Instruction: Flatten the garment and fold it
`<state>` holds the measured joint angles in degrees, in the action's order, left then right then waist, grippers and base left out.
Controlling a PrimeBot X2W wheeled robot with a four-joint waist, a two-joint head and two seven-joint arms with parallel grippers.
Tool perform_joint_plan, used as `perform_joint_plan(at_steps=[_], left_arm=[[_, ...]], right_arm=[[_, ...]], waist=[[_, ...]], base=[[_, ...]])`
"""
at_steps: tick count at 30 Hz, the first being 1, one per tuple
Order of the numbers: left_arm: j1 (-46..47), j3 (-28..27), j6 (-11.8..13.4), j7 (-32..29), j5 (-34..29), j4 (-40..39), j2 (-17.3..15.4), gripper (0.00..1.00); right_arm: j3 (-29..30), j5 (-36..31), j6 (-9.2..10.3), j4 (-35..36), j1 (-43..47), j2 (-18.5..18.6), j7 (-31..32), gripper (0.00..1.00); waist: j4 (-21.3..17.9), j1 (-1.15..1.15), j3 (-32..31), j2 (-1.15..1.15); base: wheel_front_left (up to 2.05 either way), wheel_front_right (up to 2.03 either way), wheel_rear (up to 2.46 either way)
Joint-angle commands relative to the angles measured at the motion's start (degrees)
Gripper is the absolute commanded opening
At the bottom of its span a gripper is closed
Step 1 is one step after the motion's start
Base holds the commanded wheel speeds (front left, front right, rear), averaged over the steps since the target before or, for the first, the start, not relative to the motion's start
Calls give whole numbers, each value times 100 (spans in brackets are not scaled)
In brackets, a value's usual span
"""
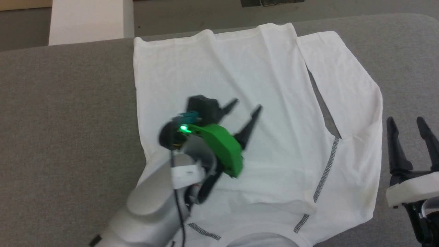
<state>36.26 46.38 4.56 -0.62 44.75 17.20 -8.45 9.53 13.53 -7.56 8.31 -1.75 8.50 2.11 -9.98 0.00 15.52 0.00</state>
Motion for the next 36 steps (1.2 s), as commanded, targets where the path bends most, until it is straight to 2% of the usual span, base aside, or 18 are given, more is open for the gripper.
perform_joint_plan(at_steps=[1,4,6,11,14,20,23,29,35,36], left_arm=[[15,-186,130,319,-128,-38,-266,100],[-100,-658,400,1115,-361,-116,-740,100],[-194,-922,506,1370,-456,-166,-984,100],[-432,-1646,689,1553,-755,-497,-1364,100],[-616,-2202,732,1558,-1127,-971,-1395,100],[-953,-2956,588,1560,-1665,-1664,-1182,100],[-1132,-3293,497,1561,-1983,-2047,-939,100],[-1289,-3739,295,1561,-2288,-2338,-581,100],[-1384,-4055,47,1561,-2528,-2442,-271,100],[-1400,-4103,2,1561,-2570,-2446,-220,100]], right_arm=[[34,-16,8,-58,-193,74,62,100],[106,94,8,-307,-620,227,213,100],[105,179,8,-556,-955,384,378,100],[117,371,8,-1333,-2001,826,838,100],[199,549,8,-1987,-2754,1053,1165,100],[244,572,8,-2978,-3961,1596,1737,100],[331,654,8,-3399,-4611,1805,2069,100],[364,632,8,-3783,-5257,1988,2611,100],[345,543,8,-3986,-5543,2125,3349,100],[346,509,8,-4026,-5542,2145,3556,83]], waist=[[163,0,50,0],[270,0,189,0],[342,0,318,0],[518,0,762,0],[650,0,1098,0],[1017,0,1805,0],[1237,0,2223,0],[1471,0,2636,0],[1579,0,2782,0],[1587,0,2782,0]], base=[[0,0,0],[0,0,0],[0,0,0],[0,0,0],[0,0,0],[0,0,0],[0,0,0],[0,0,0],[0,0,0],[0,0,0]])
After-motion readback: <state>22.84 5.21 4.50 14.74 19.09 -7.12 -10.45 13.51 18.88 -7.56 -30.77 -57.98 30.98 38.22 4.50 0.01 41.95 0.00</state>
